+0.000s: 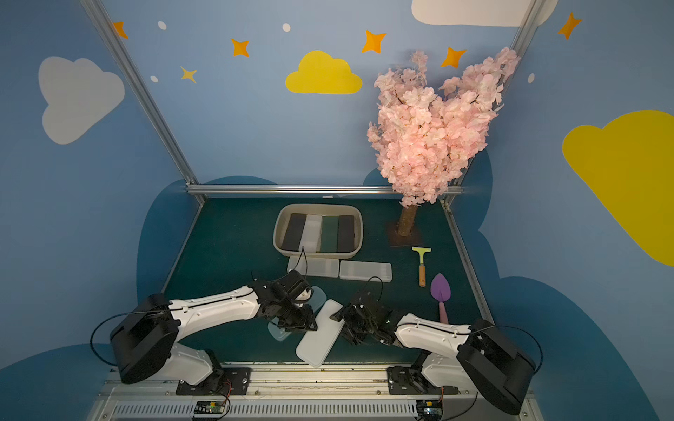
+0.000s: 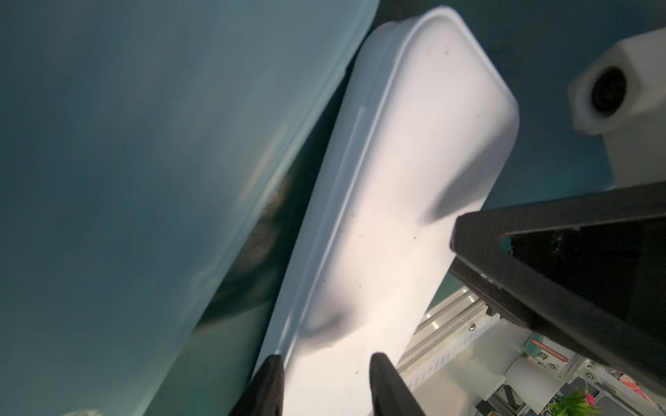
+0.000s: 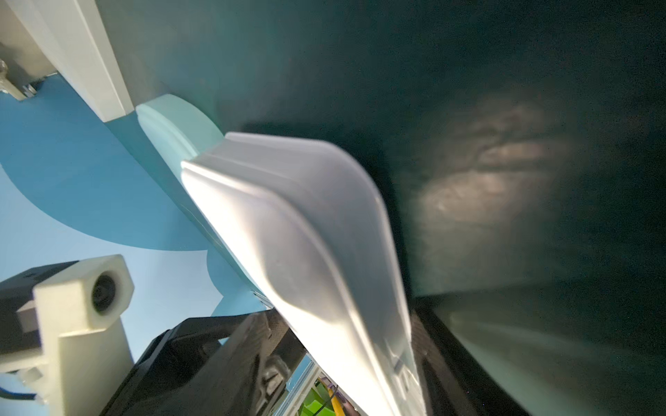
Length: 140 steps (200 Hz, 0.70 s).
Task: Put the pencil case into the storage box
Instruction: Pick up the pencil case from the center of the board.
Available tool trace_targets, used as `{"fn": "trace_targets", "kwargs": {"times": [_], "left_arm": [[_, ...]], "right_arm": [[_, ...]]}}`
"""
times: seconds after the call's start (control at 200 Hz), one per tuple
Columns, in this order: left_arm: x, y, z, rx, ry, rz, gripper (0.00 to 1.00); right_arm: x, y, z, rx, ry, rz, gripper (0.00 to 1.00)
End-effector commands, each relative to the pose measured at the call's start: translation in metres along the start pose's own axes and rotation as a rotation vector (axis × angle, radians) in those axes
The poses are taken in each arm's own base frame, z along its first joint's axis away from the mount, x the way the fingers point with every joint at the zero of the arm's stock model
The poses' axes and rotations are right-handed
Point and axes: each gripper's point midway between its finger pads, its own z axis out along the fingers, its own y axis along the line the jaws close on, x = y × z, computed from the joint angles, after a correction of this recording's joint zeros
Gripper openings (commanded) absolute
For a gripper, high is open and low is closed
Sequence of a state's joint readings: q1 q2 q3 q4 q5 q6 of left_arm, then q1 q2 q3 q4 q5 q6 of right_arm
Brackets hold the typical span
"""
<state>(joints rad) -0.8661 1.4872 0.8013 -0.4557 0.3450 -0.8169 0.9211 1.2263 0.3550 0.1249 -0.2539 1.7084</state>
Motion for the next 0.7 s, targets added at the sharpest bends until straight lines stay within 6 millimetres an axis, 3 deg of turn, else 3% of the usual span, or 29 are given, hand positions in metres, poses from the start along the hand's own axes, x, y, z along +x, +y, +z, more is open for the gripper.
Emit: {"fn": "trace_targets", "kwargs": {"times": [0.0, 0.105, 0.24, 0.29, 0.486, 0.606, 0.696], "left_arm": [[0.001, 0.0, 0.006, 0.006, 0.022, 0.001, 0.43], [0.002, 0.002, 0.015, 0.006, 0.045, -0.001, 0.42], [0.003, 0.007, 0.026, -0.005, 0.073, -0.007, 0.39], [0.003, 0.007, 0.028, -0.004, 0.078, -0.006, 0.38], [0.0, 0.006, 0.028, 0.004, 0.072, -0.003, 0.35], [-0.001, 0.007, 0.028, 0.009, 0.073, -0.006, 0.35], [-0.001, 0.007, 0.029, 0.019, 0.078, -0.009, 0.34]], "right_arm": [[-0.002, -0.023, 0.008, 0.047, 0.012, 0.044, 0.69], [0.0, -0.009, 0.012, -0.019, 0.032, 0.002, 0.69], [0.015, 0.046, 0.006, -0.184, 0.084, -0.164, 0.68], [0.02, 0.056, 0.004, -0.193, 0.105, -0.205, 0.68], [0.027, 0.056, 0.011, -0.174, 0.186, -0.215, 0.62], [0.035, 0.058, 0.01, -0.172, 0.281, -0.271, 0.66], [0.035, 0.05, 0.007, -0.149, 0.327, -0.305, 0.69]]}}
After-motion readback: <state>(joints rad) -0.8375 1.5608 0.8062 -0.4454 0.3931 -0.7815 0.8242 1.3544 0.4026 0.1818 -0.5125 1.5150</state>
